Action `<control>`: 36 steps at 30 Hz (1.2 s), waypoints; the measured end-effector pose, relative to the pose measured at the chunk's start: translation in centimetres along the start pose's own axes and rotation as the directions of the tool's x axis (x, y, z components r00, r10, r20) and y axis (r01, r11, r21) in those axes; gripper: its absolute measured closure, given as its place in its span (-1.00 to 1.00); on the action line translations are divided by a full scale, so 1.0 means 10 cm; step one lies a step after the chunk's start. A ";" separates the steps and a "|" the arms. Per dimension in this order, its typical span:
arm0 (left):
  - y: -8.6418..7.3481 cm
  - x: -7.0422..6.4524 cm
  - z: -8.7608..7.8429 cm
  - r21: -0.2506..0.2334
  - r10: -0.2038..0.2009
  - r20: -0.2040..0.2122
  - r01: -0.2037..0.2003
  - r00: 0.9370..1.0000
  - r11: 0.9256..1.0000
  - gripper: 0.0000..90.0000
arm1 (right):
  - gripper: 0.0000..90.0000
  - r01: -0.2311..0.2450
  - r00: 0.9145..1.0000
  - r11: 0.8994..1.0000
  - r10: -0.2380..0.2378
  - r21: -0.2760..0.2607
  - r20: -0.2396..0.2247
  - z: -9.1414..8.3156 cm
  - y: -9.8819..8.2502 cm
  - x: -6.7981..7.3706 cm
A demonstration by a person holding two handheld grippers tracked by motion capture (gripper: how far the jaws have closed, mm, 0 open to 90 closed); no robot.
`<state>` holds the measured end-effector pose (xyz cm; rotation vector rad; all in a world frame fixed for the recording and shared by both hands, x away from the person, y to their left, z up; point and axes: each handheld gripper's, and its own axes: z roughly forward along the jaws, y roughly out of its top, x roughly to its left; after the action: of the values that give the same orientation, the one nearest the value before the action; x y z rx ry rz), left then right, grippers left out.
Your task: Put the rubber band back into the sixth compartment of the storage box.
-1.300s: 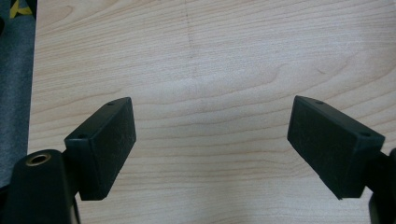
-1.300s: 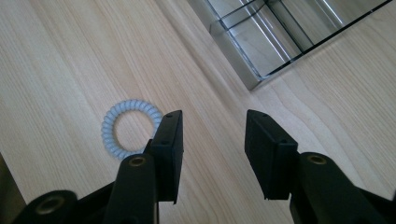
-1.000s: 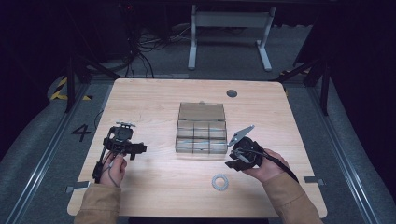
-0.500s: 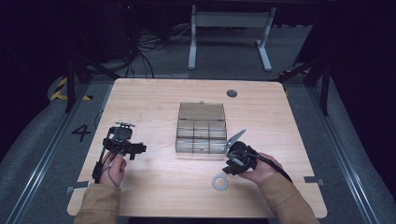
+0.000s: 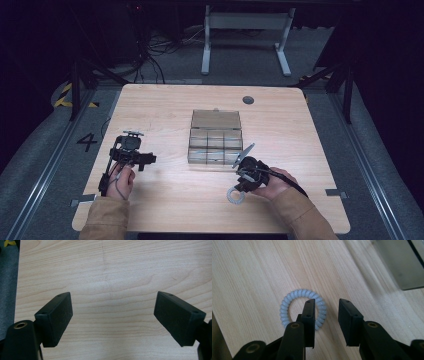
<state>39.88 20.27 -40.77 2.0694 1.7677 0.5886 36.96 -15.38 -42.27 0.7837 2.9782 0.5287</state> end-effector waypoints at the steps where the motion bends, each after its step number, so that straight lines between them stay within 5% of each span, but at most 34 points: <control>1: 0.00 0.00 0.00 0.002 0.004 0.002 -0.004 1.000 1.000 -0.64 | 0.52 0.001 1.000 1.000 -0.001 0.005 -0.002 0.01 0.01 0.01; 17: 0.00 0.00 0.00 0.000 -0.004 0.000 0.004 1.000 1.000 -0.64 | 0.57 0.039 0.999 0.998 -0.040 0.048 0.021 0.11 0.03 0.07; 25: 0.00 0.00 0.00 0.001 -0.001 -0.001 0.001 1.000 1.000 -0.64 | 0.80 0.063 0.995 0.996 -0.067 0.061 0.069 0.12 0.04 0.11; 36: 0.00 0.00 0.00 0.000 -0.007 -0.003 0.007 1.000 1.000 -0.64 | 0.83 0.065 0.995 0.996 -0.069 0.053 0.067 0.12 0.04 0.12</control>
<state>39.88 20.26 -40.77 2.0627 1.7758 0.5892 36.27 -14.08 -43.19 0.6876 2.9536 0.4156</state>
